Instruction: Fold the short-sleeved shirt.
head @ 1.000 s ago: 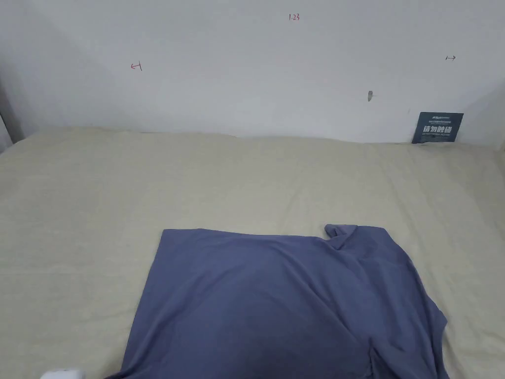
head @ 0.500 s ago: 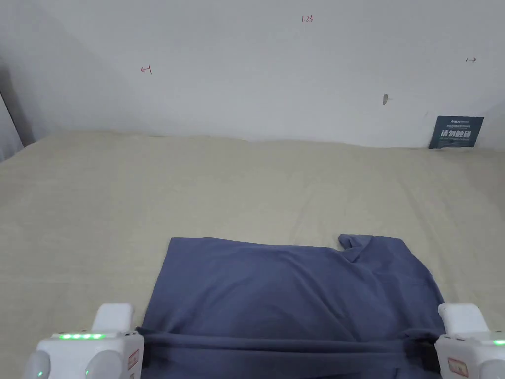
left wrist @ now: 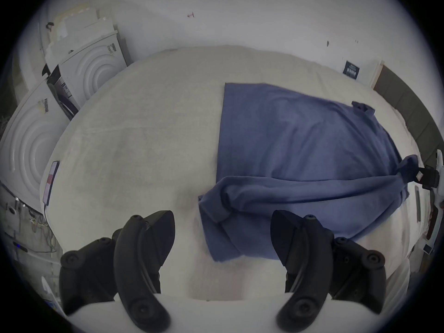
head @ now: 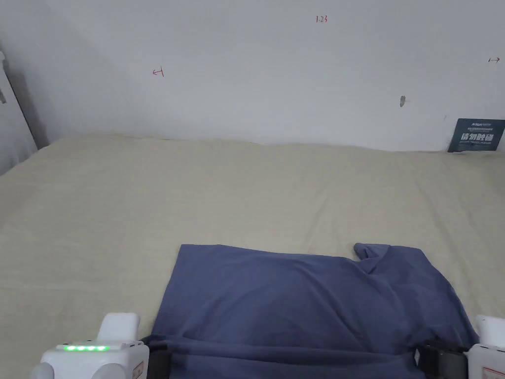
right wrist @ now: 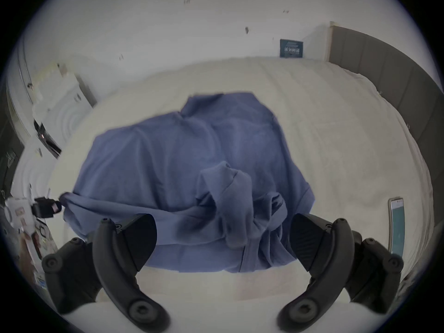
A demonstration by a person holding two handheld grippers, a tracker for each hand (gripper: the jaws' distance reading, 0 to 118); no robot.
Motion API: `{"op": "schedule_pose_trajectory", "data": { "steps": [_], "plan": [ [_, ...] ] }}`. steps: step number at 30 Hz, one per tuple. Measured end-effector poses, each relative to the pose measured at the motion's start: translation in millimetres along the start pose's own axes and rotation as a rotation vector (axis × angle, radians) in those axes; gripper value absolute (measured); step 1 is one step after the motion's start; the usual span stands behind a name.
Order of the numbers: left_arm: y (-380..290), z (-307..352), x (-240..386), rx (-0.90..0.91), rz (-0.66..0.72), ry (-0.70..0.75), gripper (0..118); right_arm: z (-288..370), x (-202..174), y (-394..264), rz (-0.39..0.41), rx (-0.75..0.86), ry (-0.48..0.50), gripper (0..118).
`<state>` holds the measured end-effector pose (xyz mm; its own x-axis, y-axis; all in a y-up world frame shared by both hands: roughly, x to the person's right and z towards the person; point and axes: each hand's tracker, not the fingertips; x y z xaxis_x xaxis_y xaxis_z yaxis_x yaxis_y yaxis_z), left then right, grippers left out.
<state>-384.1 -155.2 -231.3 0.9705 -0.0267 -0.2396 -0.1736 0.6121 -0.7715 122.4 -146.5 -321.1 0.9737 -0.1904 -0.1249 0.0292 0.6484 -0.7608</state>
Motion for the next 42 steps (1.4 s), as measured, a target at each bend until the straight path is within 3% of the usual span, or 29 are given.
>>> {"op": "schedule_pose_trajectory", "data": {
  "steps": [2,5,8,9,11,12,17,25,26,27,28,29,35,38,40,42],
  "plan": [
    [-6.3,30.3,-2.3,0.115,0.032,-0.012,77,23.6,-0.5,-3.0,-0.016,0.053,0.029,116],
    [-20.5,70.3,-2.0,0.138,0.015,-0.014,62,60.2,-6.5,-14.0,0.012,0.115,0.075,116],
    [-44.6,98.3,3.3,0.167,-0.006,-0.033,16,93.0,-25.0,-34.1,0.065,0.154,0.114,109],
    [-53.6,104.4,4.5,0.175,-0.029,-0.036,4,100.2,-30.1,-45.0,0.081,0.165,0.123,94],
    [-74.2,112.9,11.8,0.184,-0.057,0.016,1,102.8,-39.5,-66.8,0.108,0.148,0.122,39],
    [-82.9,115.3,13.5,0.177,-0.066,0.011,0,101.8,-44.5,-79.4,0.106,0.156,0.107,22],
    [-118.4,109.4,14.1,0.111,0.013,-0.032,0,91.0,-58.0,-123.6,0.087,0.101,0.107,9],
    [-111.7,84.2,2.7,0.077,0.035,-0.025,1,73.0,-62.6,-132.1,0.064,0.028,0.128,8],
    [-105.7,80.0,0.7,0.088,0.029,-0.029,17,71.6,-63.9,-130.2,0.064,0.03,0.127,8],
    [-97.8,73.2,-1.1,0.103,0.023,-0.036,58,70.1,-64.8,-126.8,0.067,0.032,0.121,8],
    [-90.4,66.0,-2.1,0.1,0.013,-0.038,88,68.8,-65.4,-124.1,0.07,0.032,0.124,8],
    [-82.1,55.8,-2.4,0.093,0.011,-0.042,105,67.5,-66.9,-122.2,0.07,0.036,0.12,8],
    [-50.8,3.1,-6.6,0.025,-0.002,-0.025,102,58.8,-71.4,-113.2,0.078,0.029,0.115,8],
    [-44.0,-15.8,-10.6,0.0,0.03,-0.04,87,53.8,-72.2,-111.5,0.09,0.018,0.109,8],
    [-41.5,-25.1,-10.5,-0.016,0.046,-0.046,69,51.8,-71.4,-111.5,0.095,0.009,0.107,8],
    [-43.4,-35.0,-6.0,-0.034,0.04,-0.058,67,49.5,-70.2,-110.8,0.094,0.002,0.1,8]
  ]
}}
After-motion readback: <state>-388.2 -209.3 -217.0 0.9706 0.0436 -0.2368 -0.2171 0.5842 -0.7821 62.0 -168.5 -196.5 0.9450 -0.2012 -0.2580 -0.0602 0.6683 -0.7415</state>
